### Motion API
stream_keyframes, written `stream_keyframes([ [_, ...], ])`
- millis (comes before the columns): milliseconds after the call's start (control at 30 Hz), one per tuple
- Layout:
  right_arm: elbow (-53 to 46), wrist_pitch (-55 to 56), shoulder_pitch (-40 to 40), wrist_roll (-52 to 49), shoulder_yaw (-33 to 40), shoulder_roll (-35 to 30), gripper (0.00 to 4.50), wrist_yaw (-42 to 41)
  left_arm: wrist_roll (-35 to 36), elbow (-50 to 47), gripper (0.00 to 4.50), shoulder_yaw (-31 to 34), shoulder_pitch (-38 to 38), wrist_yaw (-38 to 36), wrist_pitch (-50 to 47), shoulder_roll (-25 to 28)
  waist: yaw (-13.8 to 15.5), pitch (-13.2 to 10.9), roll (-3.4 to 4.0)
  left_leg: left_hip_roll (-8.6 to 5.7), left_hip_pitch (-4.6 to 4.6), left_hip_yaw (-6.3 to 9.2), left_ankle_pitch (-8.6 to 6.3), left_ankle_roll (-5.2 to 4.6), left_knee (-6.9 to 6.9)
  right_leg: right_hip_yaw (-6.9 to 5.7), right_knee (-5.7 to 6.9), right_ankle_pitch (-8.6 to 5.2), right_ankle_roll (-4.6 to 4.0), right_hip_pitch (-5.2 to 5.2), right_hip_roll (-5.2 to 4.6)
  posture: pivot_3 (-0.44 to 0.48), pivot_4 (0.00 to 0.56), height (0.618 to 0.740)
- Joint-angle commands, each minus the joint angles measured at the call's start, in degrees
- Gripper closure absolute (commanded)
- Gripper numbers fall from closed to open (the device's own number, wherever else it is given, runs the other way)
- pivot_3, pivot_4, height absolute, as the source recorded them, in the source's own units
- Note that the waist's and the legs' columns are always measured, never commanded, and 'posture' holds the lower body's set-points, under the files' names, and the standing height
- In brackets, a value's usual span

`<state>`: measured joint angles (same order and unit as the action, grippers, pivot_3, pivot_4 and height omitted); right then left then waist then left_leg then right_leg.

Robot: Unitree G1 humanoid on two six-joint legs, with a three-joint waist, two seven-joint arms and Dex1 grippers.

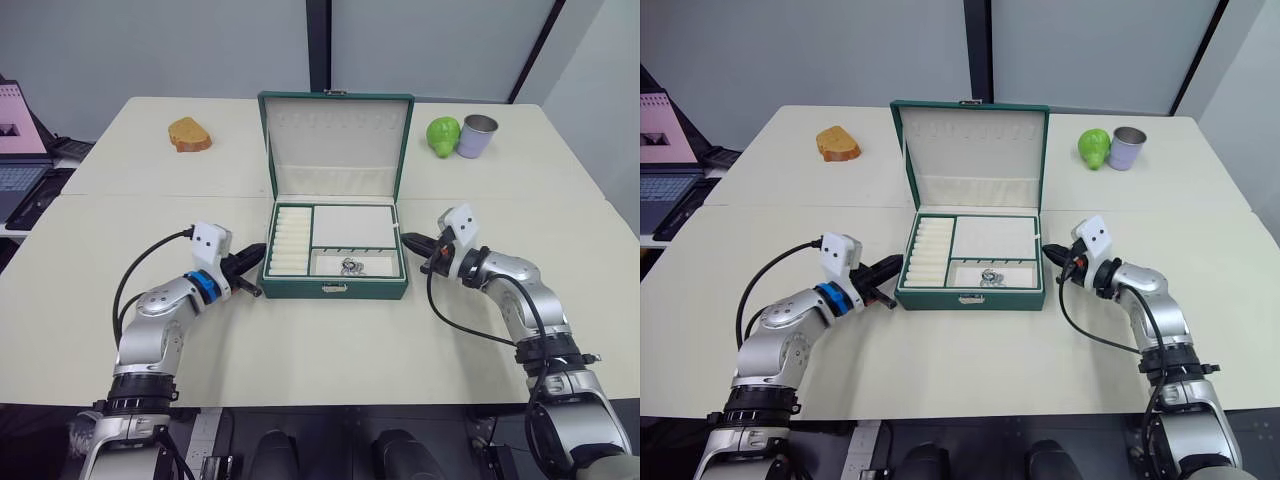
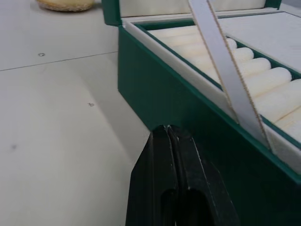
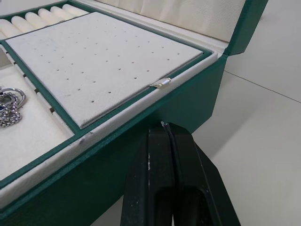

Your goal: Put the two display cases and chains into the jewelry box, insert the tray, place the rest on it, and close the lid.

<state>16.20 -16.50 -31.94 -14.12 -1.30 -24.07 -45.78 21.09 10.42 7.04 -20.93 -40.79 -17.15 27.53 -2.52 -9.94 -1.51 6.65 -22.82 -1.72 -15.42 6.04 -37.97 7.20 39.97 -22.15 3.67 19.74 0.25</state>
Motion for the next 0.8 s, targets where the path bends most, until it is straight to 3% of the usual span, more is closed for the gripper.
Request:
stream_keyframes([
  [33,-4.53,-1.43,0.93,-1.49,-1.15,0.73,4.48,-1.97,1.07,-2.73,4.50,-1.55,-0.41,-2.55,-0.74,-0.71,-0.18,0.00,0.00,0.00,0.00,0.00,0.00,0.00,0.00,0.00,0.00,0.00,0.00,0.00,0.00,0.000,0.150,0.740],
  [300,-12.82,-8.03,5.85,-4.42,-2.35,-0.20,4.48,-5.17,4.17,-10.45,4.50,-3.09,4.75,-7.37,-7.76,1.57,-0.37,0.04,0.04,0.00,-0.01,0.02,0.00,0.00,0.03,0.00,-0.04,0.00,0.00,-0.06,-0.01,0.000,0.150,0.740],
  [800,-26.64,-16.92,15.57,-8.79,-1.84,-2.78,4.48,-5.27,8.34,-22.32,4.50,-0.59,13.25,-8.07,-15.63,5.65,-0.19,0.06,0.06,-0.01,0.02,0.06,-0.01,0.00,0.08,0.00,-0.09,0.00,0.00,-0.11,0.01,0.000,0.150,0.740],
])
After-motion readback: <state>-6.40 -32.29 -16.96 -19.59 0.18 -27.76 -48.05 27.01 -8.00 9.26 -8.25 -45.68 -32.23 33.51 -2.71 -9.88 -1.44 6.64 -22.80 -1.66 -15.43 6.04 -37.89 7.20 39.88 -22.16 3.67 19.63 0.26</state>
